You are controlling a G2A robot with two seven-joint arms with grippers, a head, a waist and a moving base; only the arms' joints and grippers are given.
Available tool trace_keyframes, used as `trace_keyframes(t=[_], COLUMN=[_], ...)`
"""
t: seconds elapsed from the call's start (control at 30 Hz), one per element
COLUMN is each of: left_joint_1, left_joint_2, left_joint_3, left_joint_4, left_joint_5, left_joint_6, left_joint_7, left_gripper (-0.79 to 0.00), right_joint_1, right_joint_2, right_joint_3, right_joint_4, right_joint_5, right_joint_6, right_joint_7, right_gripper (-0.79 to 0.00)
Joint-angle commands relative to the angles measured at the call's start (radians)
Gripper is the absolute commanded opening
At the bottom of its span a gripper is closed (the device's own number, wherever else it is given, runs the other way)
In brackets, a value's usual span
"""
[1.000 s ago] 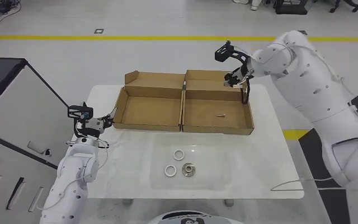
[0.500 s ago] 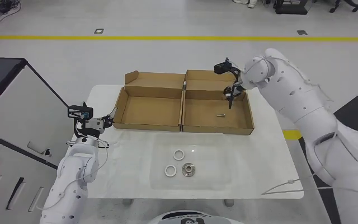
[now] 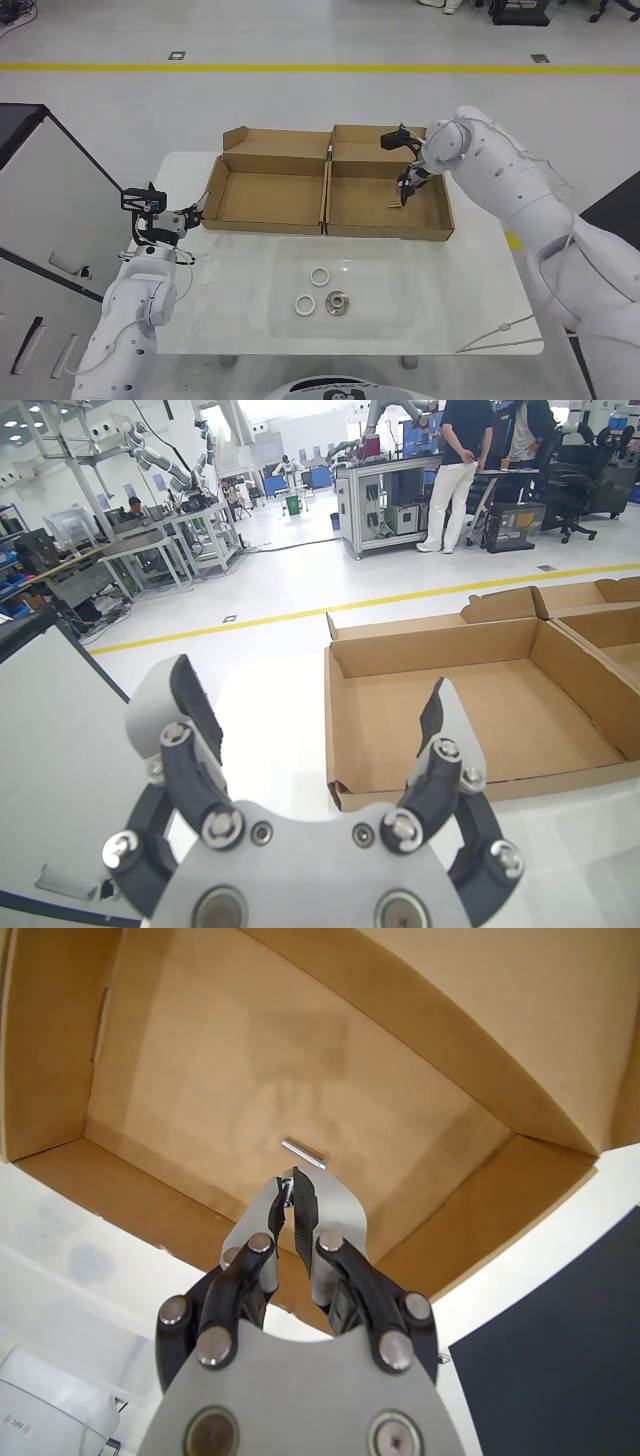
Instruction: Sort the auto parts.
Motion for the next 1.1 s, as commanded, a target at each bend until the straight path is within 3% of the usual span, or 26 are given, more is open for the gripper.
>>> trace_keyframes(t=[0.0, 1.07], left_joint_1=[0.000, 0.000], left_joint_2=[0.000, 0.000], left_joint_3=[0.000, 0.000], left_joint_4=[0.000, 0.000], left_joint_5=[0.000, 0.000], left_joint_6=[0.000, 0.000], left_joint_7=[0.000, 0.000], left_gripper=[0.000, 0.000], right_joint_1=[-0.003, -0.028], right_joint_2=[-0.005, -0.090], right_joint_3=[-0.004, -0.030], right_joint_4=[0.022, 0.191], right_joint_5=[-0.008, -0.077], right_joint_6=[-0.006, -0.048], right_joint_7=[-0.007, -0.032], right_gripper=[-0.785, -0.785])
